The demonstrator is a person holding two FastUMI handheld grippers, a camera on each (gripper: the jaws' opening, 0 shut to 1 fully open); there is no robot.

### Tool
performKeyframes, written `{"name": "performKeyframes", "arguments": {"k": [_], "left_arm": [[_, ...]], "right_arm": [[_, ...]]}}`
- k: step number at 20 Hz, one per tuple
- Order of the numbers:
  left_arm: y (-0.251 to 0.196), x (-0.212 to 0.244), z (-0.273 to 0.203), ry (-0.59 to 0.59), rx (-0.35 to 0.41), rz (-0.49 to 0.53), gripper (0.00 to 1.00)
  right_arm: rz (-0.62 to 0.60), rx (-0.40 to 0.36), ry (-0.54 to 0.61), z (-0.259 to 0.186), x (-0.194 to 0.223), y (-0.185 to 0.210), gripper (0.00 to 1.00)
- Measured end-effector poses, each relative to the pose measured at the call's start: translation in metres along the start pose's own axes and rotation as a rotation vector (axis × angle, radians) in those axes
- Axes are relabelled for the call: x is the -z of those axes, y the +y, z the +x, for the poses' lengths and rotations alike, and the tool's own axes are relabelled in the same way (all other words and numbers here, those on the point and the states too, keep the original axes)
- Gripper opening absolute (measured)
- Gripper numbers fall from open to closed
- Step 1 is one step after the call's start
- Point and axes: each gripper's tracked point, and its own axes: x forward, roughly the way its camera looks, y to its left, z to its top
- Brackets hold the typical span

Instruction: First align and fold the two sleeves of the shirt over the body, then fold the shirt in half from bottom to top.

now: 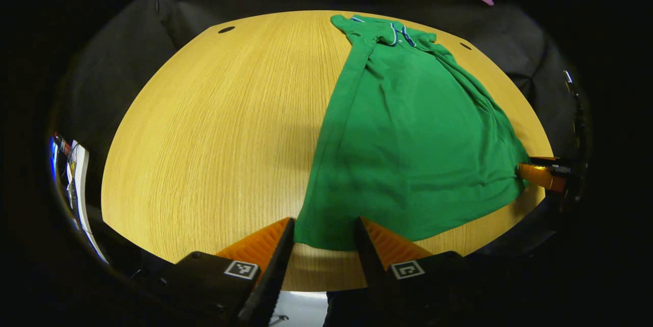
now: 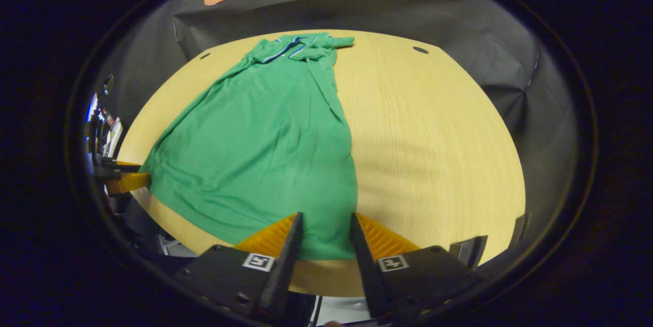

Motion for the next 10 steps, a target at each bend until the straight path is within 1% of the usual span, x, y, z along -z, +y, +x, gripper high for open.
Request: {"name": "performKeyframes", "arguments": {"k": [1,2,3,4,5,6,10], "left_arm": [[-0.004,-0.001,0.001,0.000,0.015,-0.013,0.75],[-0.007,-0.001,0.001,0.004,0.028,-0.025,0.49],[-0.009,-0.001,0.001,0.010,0.036,-0.031,0.23],[-0.012,0.000,0.000,0.017,0.048,-0.034,0.13],[-0.014,-0.001,-0.001,0.023,0.066,-0.038,0.11],[-0.017,-0.002,-0.005,0.023,0.083,-0.040,0.08],[-0.021,-0.037,-0.032,-0.059,0.142,-0.032,0.07]], "right_arm": [[-0.013,-0.022,0.001,0.000,-0.001,0.007,0.41],[-0.021,-0.034,-0.001,-0.001,-0.001,0.011,0.24],[-0.027,-0.030,0.001,0.000,0.000,0.010,0.08],[-0.024,-0.034,0.004,-0.002,-0.002,0.010,0.02],[-0.022,-0.033,0.006,-0.006,-0.003,0.011,0.03],[-0.023,-0.039,-0.008,-0.008,-0.006,0.011,0.00],[0.022,-0.055,-0.086,-0.034,-0.034,0.012,0.01]]}}
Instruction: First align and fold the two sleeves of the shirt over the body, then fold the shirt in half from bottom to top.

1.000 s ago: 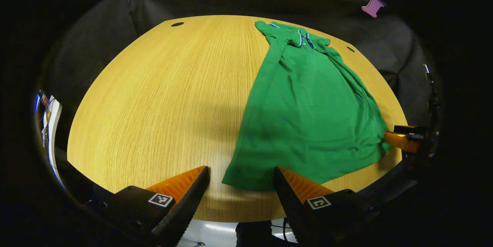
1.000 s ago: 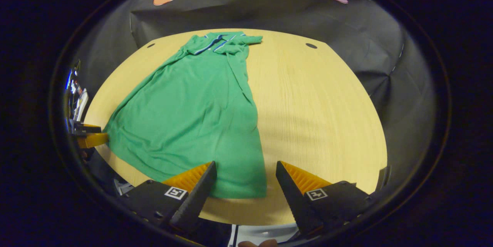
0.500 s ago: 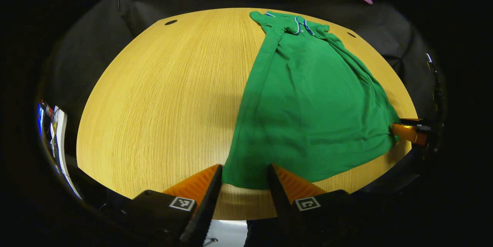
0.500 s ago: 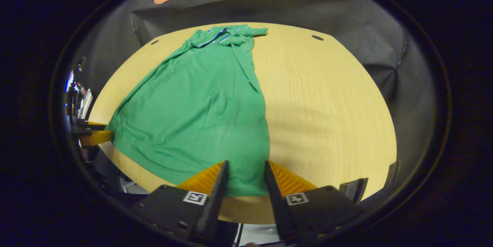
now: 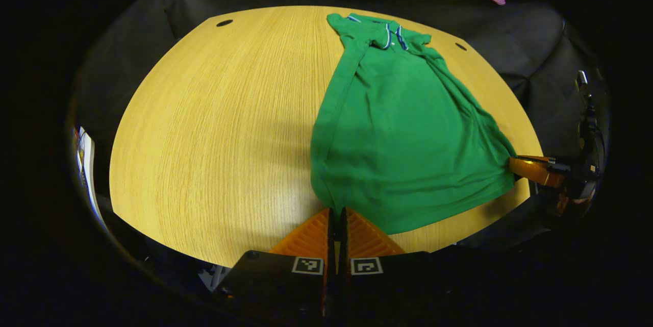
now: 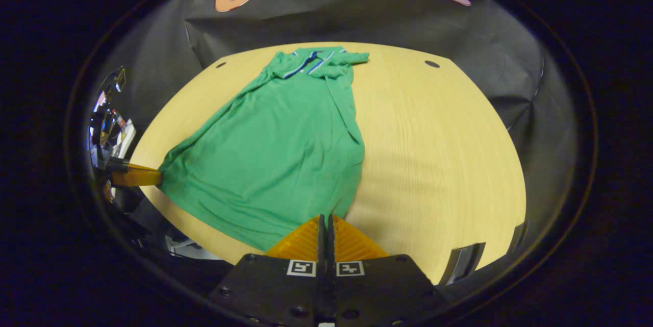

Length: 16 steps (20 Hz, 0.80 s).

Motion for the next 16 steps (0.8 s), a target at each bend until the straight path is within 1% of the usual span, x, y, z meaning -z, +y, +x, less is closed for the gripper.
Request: {"name": "performKeyframes", "arguments": {"k": [5,6,7,9,13,16], "left_arm": [[-0.008,-0.057,-0.023,-0.134,0.036,-0.026,0.06],[-0.009,-0.071,-0.027,-0.163,0.040,-0.022,0.07],[-0.010,-0.084,-0.031,-0.191,0.040,-0.016,0.07],[-0.013,-0.107,-0.036,-0.230,0.043,0.006,0.06],[-0.021,-0.163,-0.038,-0.329,0.035,0.078,0.07],[-0.027,-0.210,-0.031,-0.391,0.041,0.084,0.07]], "right_arm": [[0.059,0.004,-0.090,-0.021,-0.046,-0.003,0.00],[0.068,0.004,-0.110,-0.024,-0.058,-0.003,0.01],[0.072,0.005,-0.130,-0.027,-0.069,-0.004,0.00],[0.076,0.016,-0.173,-0.031,-0.097,-0.008,0.00],[0.094,0.008,-0.266,-0.033,-0.161,-0.010,0.00],[0.099,0.014,-0.311,-0.025,-0.208,-0.015,0.00]]}}
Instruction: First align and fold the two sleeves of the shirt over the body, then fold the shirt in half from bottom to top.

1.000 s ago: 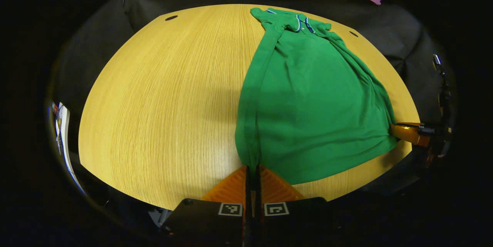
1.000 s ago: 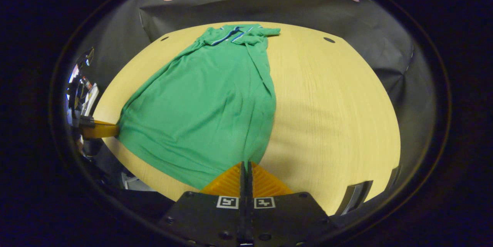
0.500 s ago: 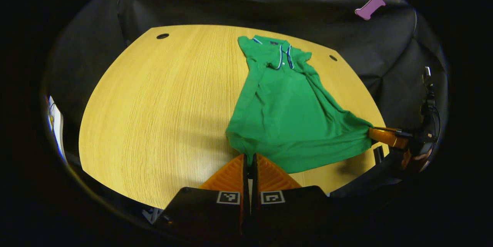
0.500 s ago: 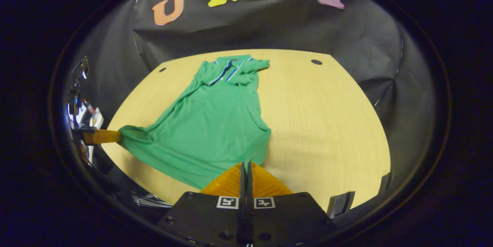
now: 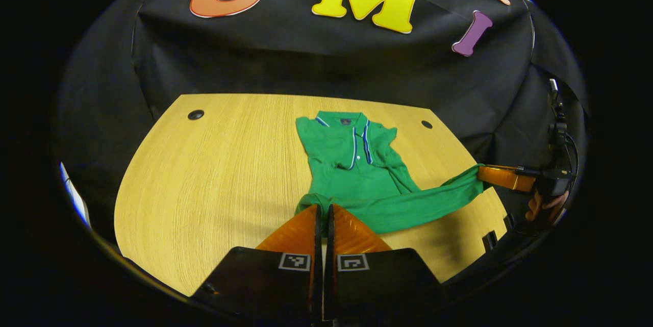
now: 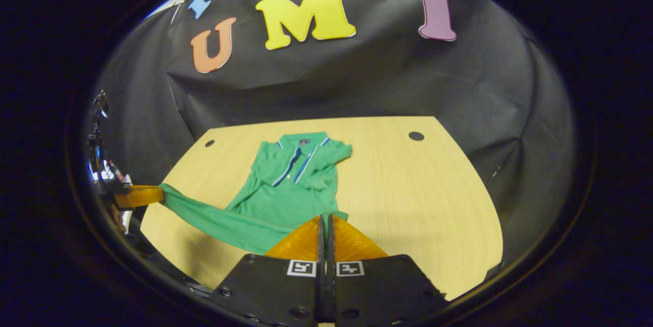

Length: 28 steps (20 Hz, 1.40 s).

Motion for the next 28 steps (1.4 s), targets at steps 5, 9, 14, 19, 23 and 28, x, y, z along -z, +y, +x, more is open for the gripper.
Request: {"name": "performKeyframes", "arguments": {"k": [5,9,14,19,23,28], "left_arm": [[0.008,-0.065,0.054,-0.081,-0.008,-0.005,0.06],[0.018,-0.115,0.110,-0.123,-0.007,-0.033,0.06],[0.040,-0.161,0.175,-0.155,-0.050,-0.085,0.07],[0.066,-0.183,0.225,-0.184,-0.127,-0.056,0.07],[0.075,-0.171,0.259,-0.157,-0.158,-0.032,0.10],[0.085,-0.150,0.272,-0.088,-0.226,-0.036,0.29]], "right_arm": [[-0.025,0.022,-0.024,0.049,-0.064,-0.001,0.00],[-0.041,0.021,-0.057,0.103,-0.118,-0.003,0.00],[0.005,0.012,-0.072,0.181,-0.170,-0.001,0.01],[0.000,0.009,-0.083,0.235,-0.188,-0.005,0.00],[-0.031,0.013,-0.054,0.267,-0.177,-0.008,0.00],[-0.098,0.025,-0.032,0.281,-0.163,-0.013,0.29]]}}
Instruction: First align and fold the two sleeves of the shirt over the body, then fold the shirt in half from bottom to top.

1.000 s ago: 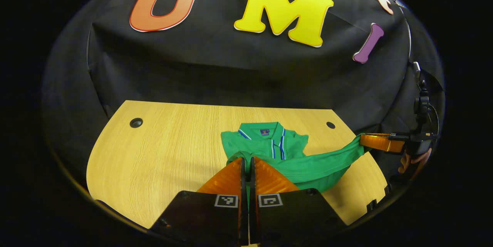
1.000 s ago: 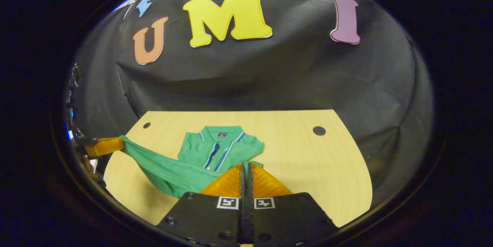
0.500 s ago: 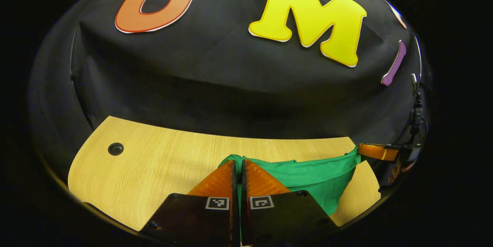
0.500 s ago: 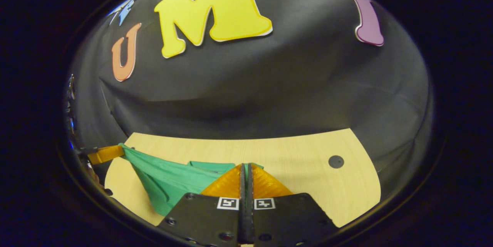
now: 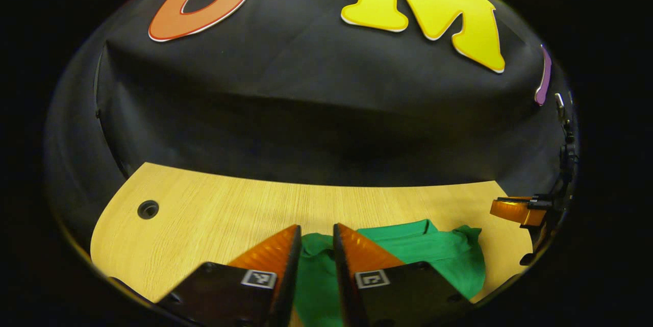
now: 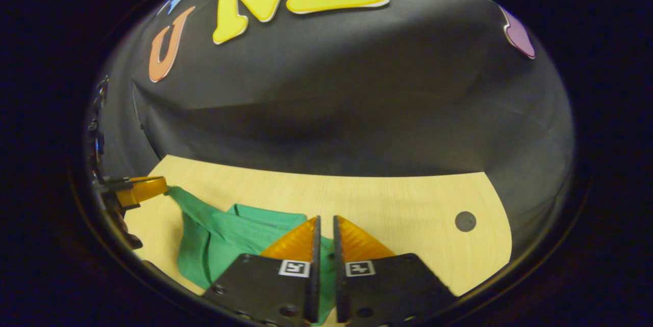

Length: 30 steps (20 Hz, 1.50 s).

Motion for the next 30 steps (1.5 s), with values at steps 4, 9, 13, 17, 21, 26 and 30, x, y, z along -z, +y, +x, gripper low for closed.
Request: {"name": "performKeyframes", "arguments": {"k": [4,9,13,17,21,26,30], "left_arm": [[0.004,-0.012,-0.018,-0.051,-0.035,-0.004,1.00],[-0.006,-0.043,-0.055,-0.141,-0.022,0.024,1.00],[-0.013,-0.063,-0.097,-0.210,-0.017,0.063,1.00],[-0.020,-0.080,-0.157,-0.305,-0.016,0.048,1.00],[-0.035,-0.084,-0.224,-0.374,0.016,0.059,1.00],[-0.041,-0.086,-0.311,-0.453,0.030,0.064,1.00],[-0.040,-0.083,-0.368,-0.515,0.026,0.090,1.00]], "right_arm": [[0.023,0.026,-0.063,-0.014,-0.008,-0.001,0.93],[0.020,0.033,-0.142,-0.048,-0.034,0.007,0.92],[0.009,0.059,-0.208,-0.094,-0.048,0.010,0.96],[-0.038,0.077,-0.306,-0.156,-0.062,0.021,0.93],[-0.047,0.066,-0.377,-0.223,-0.066,0.044,0.96],[-0.015,0.063,-0.469,-0.305,-0.073,0.076,0.96],[-0.044,0.062,-0.534,-0.363,-0.063,0.103,0.95]]}}
